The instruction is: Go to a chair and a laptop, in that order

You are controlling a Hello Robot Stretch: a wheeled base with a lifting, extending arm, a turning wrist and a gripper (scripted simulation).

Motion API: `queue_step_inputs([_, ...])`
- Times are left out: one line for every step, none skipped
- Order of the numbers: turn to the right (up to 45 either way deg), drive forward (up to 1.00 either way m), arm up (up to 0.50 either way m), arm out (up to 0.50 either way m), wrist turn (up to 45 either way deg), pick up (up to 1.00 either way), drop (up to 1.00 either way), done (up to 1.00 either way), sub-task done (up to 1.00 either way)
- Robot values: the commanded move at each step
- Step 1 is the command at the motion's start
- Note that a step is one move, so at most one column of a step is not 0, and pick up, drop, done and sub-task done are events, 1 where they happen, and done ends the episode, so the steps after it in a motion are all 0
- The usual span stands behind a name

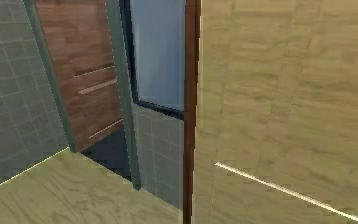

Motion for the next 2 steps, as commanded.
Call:
queue_step_inputs([0.0,0.30,0.00,0.00,0.0,0.00,0.00,0.00,0.00])
queue_step_inputs([-45.0,0.00,0.00,0.00,0.0,0.00,0.00,0.00,0.00])
